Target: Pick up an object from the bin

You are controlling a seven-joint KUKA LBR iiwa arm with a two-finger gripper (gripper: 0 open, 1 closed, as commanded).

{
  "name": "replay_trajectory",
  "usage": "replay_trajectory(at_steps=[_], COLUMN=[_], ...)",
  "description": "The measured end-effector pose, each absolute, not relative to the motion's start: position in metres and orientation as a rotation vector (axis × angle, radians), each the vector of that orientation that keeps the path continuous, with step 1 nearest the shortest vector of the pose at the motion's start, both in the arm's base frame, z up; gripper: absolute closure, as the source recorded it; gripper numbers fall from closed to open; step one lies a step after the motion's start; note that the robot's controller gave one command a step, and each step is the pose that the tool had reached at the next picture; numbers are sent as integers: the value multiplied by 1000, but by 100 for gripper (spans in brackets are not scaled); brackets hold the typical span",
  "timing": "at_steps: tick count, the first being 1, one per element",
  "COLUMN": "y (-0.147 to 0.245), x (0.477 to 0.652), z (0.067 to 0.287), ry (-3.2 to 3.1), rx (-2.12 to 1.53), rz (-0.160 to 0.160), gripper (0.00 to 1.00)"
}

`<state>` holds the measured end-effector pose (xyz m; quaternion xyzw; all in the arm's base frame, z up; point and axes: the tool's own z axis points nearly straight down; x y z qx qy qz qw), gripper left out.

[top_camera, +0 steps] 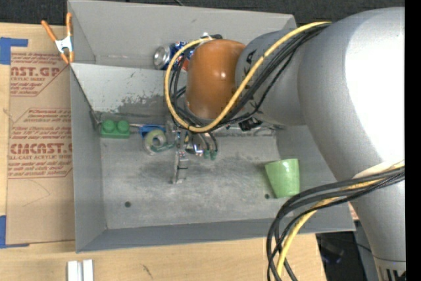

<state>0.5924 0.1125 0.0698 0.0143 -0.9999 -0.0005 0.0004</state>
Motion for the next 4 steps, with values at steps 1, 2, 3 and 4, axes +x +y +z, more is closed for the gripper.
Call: replay_trajectory(at_steps=[1,2,3,4], y=[137,121,122,122], x=[591,593,594,594], z=[102,69,69,70], ry=[-3146,-3141,-3142,-3142], rx=[-7,-125,-124,-124], rz=[-5,-2,-5,-5], gripper=[0,0,0,100])
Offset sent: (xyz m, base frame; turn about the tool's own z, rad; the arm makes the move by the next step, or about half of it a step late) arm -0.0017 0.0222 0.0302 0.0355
